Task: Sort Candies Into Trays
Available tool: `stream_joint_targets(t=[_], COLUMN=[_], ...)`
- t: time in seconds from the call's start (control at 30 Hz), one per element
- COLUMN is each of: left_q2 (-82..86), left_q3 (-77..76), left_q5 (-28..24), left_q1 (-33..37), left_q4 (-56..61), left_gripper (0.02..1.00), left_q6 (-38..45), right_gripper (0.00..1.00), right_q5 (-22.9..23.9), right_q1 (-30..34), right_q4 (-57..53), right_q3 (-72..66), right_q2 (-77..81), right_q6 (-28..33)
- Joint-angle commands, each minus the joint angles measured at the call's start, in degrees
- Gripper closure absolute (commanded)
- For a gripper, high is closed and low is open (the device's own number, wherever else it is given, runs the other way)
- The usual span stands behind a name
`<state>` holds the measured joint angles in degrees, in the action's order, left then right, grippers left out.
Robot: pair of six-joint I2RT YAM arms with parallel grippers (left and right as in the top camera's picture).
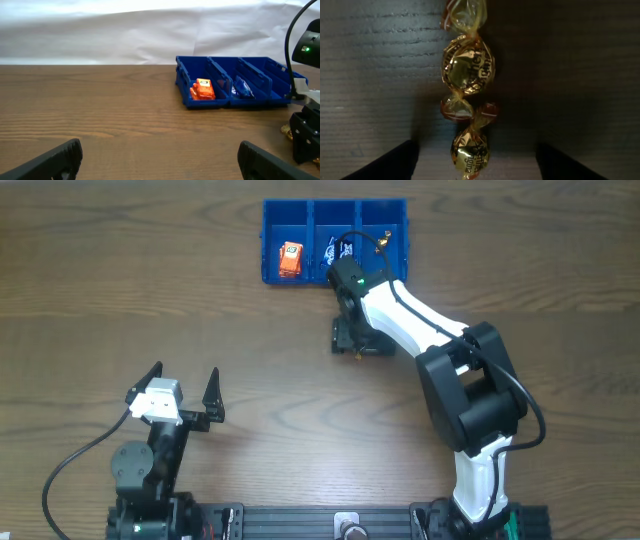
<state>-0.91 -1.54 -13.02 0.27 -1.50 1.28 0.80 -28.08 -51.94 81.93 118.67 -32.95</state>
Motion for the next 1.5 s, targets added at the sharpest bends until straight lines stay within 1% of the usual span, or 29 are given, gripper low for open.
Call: stream_joint_targets(t=[0.03, 0.17, 0.23, 0.4, 0.53, 0.67, 0.77, 0.83, 0.87, 0.9, 1.0, 1.03, 1.07, 1.17, 1.27, 1.4, 1.5], left_q2=[0.28, 0.28, 0.28, 0.28, 0.28, 0.28, 0.28, 0.28, 0.28, 0.28, 0.28, 0.28, 0.28, 0.28, 0.28, 0.28, 0.28], left_q3=[1.27, 1.27, 1.27, 1.27, 1.27, 1.27, 1.27, 1.27, 1.27, 1.27, 1.27, 1.27, 1.27, 1.27, 1.27, 1.27, 1.27], left_q5=[-0.76, -0.76, -0.76, -0.76, -0.76, -0.76, -0.76, -0.76, -0.76, -0.76, -0.76, -0.76, -0.76, -0.76, -0.76, -0.76, -0.76], left_q1=[0.07, 0.07, 0.07, 0.07, 0.07, 0.07, 0.07, 0.07, 0.07, 0.07, 0.07, 0.07, 0.07, 0.07, 0.07, 0.07, 0.07], left_q4=[-1.66, -1.66, -1.66, -1.66, -1.66, -1.66, -1.66, -1.66, -1.66, -1.66, -1.66, -1.66, -1.66, -1.66, -1.66, -1.66, -1.66], left_gripper=[0.02, 0.02, 0.02, 0.02, 0.02, 0.02, 0.02, 0.02, 0.02, 0.02, 0.023, 0.023, 0.02, 0.02, 0.02, 0.023, 0.023], left_q6=[-0.59, -0.59, -0.59, -0.59, -0.59, -0.59, -0.59, -0.59, -0.59, -0.59, -0.59, -0.59, -0.59, -0.59, -0.59, -0.59, -0.59], right_gripper=[0.345, 0.592, 0.669, 0.776, 0.831, 0.91, 0.917, 0.915, 0.91, 0.904, 0.908, 0.912, 0.912, 0.912, 0.91, 0.906, 0.906], right_q5=[0.24, 0.57, 0.59, 0.57, 0.57, 0.48, 0.59, 1.97, 3.45, 7.67, 15.06, 16.81, 17.59, 17.79, 17.11, 17.11, 16.22], right_q1=[0.46, 0.46, 0.46, 0.46, 0.46, 0.09, -0.02, 0.0, 0.15, 0.85, 2.45, 3.15, 3.78, 5.73, 7.65, 9.18, 9.51], right_q4=[0.76, 1.14, 1.16, 1.11, 1.11, 0.52, 0.02, 0.07, 0.04, 0.13, 1.77, 2.43, 3.41, 8.09, 13.73, 20.7, 24.52], right_q3=[-0.28, -0.28, -0.28, -0.28, -0.28, -0.28, -0.28, -0.13, 0.11, 1.51, 5.16, 6.93, 8.02, 9.73, 10.21, 10.19, 10.21], right_q2=[0.39, 0.39, 0.39, 0.39, 0.39, -0.87, -5.75, -10.91, -13.68, -19.41, -23.61, -23.56, -23.12, -20.87, -17.11, -10.97, -7.34], right_q6=[-0.68, -0.68, -0.68, -0.7, -0.7, -0.72, -0.68, -0.66, -0.39, 0.42, 3.61, 5.18, 6.69, 10.78, 13.25, 13.57, 13.62])
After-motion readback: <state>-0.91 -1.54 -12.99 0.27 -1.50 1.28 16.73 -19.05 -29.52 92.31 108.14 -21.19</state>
